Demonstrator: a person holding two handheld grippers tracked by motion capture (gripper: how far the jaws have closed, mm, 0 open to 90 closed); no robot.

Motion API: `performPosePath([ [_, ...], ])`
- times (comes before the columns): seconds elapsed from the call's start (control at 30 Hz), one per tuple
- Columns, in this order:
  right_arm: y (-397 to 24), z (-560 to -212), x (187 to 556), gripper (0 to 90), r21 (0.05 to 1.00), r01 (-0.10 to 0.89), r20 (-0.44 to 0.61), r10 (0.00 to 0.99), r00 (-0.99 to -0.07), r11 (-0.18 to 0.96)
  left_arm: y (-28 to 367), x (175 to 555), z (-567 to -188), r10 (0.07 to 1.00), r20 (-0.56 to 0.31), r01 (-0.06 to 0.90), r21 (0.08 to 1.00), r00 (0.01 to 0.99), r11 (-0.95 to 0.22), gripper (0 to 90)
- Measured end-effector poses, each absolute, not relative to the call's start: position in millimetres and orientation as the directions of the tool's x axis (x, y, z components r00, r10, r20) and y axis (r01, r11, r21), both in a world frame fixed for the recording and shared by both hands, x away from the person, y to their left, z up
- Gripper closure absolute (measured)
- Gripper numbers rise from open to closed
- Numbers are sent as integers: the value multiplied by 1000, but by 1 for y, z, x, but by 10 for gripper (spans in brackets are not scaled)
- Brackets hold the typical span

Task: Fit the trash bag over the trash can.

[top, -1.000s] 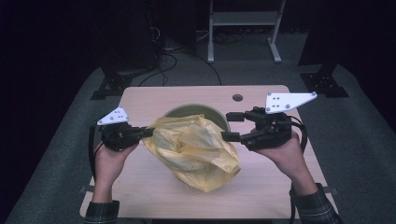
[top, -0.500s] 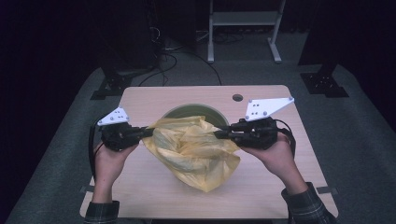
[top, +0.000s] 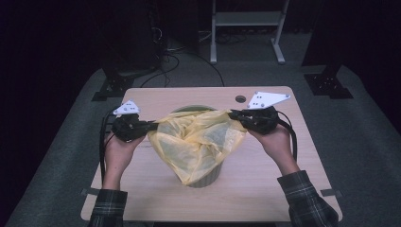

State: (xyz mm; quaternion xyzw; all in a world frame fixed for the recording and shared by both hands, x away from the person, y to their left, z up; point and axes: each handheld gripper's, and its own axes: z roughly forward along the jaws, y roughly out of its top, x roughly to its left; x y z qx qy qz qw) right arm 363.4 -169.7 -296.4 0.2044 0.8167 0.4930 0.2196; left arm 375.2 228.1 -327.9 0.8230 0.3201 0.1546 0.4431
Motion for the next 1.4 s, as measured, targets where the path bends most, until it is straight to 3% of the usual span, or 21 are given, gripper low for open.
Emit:
performPosePath([
  [0.3, -172, -330, 389, 884, 906, 166, -131, 631, -765, 389, 223, 392, -341, 694, -45, 436, 807, 718, -399, 894],
  [0.67, -160, -356, 409, 884, 867, 258, -93, 645, -758, 427, 223, 405, -363, 718, -95, 529, 743, 689, -410, 899],
  [0.73, -159, -360, 411, 886, 851, 276, -97, 650, -753, 447, 220, 405, -368, 737, -40, 549, 695, 675, -465, 900],
  [0.83, -164, -372, 411, 885, 831, 303, -93, 653, -752, 467, 225, 403, -377, 726, -84, 555, 706, 683, -440, 899],
  [0.87, -169, -374, 412, 857, 841, 312, -66, 655, -753, 443, 227, 401, -376, 720, -90, 546, 717, 688, -432, 898],
  [0.9, -175, -373, 411, 770, 855, 325, -29, 665, -746, 403, 228, 400, -376, 716, -96, 541, 725, 691, -426, 898],
  [1.03, -191, -360, 408, 648, 882, 324, 11, 672, -741, 343, 230, 398, -373, 700, -101, 524, 740, 707, -422, 897],
  [1.27, -227, -323, 389, 516, 919, 293, 43, 672, -739, 263, 238, 393, -370, 692, -110, 508, 761, 714, -403, 897],
  [1.4, -231, -304, 370, 446, 932, 251, 48, 595, -802, 262, 241, 392, -369, 687, -123, 507, 767, 717, -392, 896],
])
